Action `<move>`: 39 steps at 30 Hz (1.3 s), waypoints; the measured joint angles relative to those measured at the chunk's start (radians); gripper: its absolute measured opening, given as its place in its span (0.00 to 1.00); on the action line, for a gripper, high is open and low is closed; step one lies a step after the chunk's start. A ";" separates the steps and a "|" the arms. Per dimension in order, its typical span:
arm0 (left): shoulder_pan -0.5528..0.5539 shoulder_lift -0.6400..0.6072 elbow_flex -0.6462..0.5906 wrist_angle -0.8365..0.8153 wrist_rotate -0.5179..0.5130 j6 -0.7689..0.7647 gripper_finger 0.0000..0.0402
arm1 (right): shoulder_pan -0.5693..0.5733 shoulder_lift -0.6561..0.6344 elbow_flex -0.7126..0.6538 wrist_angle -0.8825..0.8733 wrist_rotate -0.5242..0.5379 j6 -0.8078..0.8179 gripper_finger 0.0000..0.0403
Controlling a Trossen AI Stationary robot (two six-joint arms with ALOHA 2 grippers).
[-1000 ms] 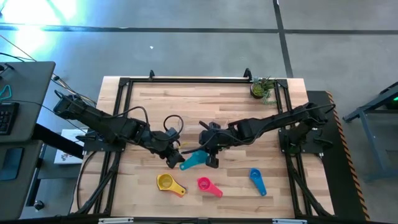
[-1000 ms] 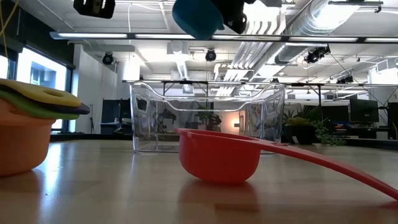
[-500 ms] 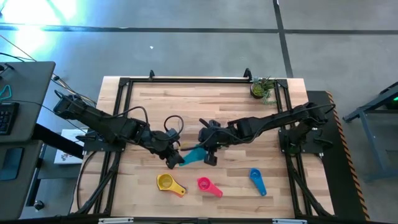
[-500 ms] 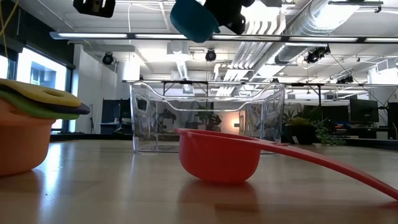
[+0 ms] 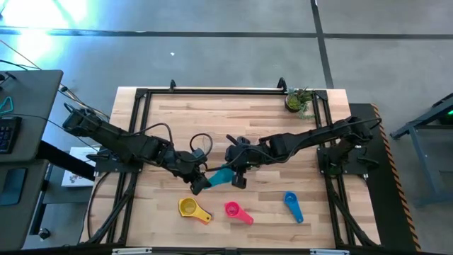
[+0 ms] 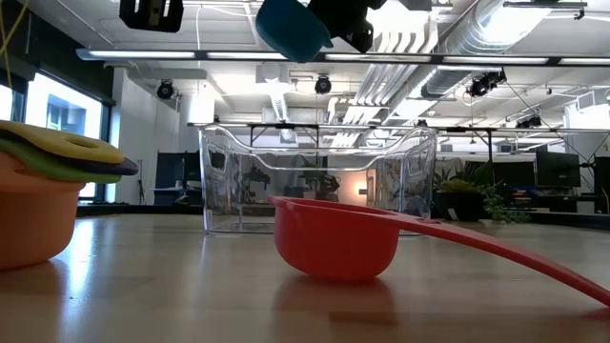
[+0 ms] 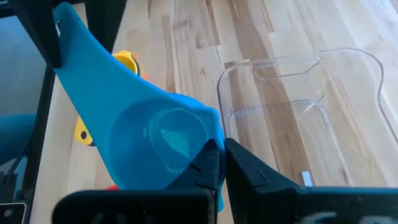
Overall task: Nest measuring cups in basket
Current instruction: Stack the light blue measuring cup on top of the yellow measuring cup
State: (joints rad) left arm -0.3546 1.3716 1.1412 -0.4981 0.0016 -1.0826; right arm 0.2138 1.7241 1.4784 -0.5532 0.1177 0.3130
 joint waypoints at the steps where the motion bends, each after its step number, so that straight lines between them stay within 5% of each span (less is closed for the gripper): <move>1: 0.000 -0.002 0.000 0.003 0.003 0.004 0.23 | 0.000 0.000 0.000 0.002 -0.001 0.000 0.01; 14: 0.000 0.005 0.000 0.024 0.019 0.061 0.01 | 0.000 0.000 0.000 0.004 -0.013 -0.008 0.01; 29: -0.045 0.006 -0.002 0.031 -0.010 0.072 0.01 | 0.000 -0.002 0.000 0.008 -0.006 0.001 0.27; 39: -0.100 0.006 -0.002 0.019 -0.032 0.025 0.01 | 0.000 -0.033 0.000 0.098 -0.135 0.027 0.34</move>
State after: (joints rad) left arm -0.4545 1.3773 1.1397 -0.4792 -0.0302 -1.0575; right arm 0.2138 1.6911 1.4784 -0.4550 -0.0171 0.3401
